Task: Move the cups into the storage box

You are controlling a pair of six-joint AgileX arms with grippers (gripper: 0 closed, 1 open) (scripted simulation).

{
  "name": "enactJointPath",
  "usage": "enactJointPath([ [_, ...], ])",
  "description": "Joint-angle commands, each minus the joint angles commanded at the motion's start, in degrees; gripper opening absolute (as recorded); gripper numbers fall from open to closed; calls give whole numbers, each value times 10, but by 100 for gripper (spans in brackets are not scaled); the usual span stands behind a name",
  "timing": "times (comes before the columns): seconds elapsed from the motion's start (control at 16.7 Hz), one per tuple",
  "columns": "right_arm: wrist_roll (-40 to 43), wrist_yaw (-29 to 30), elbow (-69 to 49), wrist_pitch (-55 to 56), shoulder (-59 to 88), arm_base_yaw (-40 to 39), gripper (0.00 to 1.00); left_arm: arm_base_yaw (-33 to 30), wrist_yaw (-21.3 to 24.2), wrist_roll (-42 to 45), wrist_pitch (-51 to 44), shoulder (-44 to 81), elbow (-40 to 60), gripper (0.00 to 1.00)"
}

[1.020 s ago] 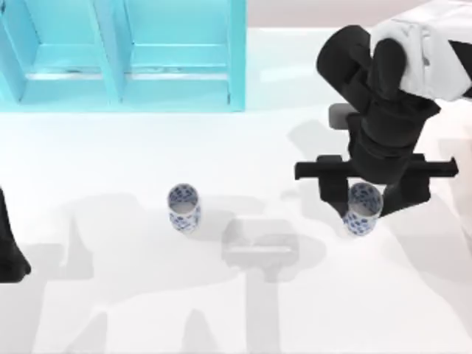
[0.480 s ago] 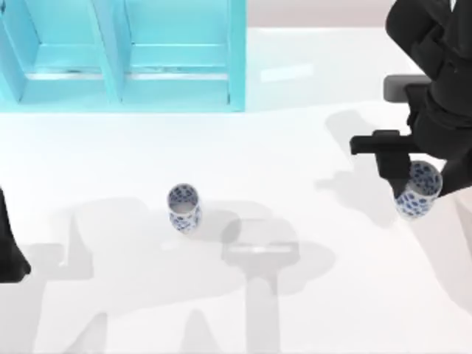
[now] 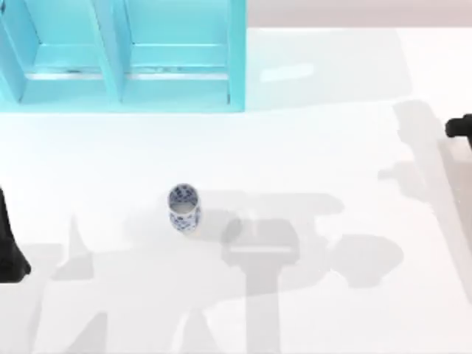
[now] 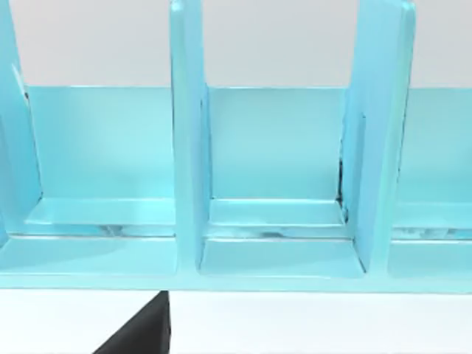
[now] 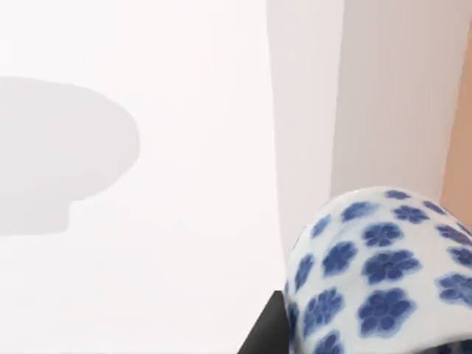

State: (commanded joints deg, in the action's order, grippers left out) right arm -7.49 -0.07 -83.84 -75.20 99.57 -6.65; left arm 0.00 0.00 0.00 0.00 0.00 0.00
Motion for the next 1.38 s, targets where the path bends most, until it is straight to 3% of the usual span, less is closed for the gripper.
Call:
enactJointPath([
  [0.36,272,7,40,-40,-68,270,0,0,0,0,0,0,0,100],
  [0.6,389,4,62,-49,-115,386,0,0,0,0,0,0,0,100],
  [1.08,411,3,77,-38,-126,408,0,0,0,0,0,0,0,100],
  [1.38,411,3,175,64,-123,408,0,0,0,0,0,0,0,100],
])
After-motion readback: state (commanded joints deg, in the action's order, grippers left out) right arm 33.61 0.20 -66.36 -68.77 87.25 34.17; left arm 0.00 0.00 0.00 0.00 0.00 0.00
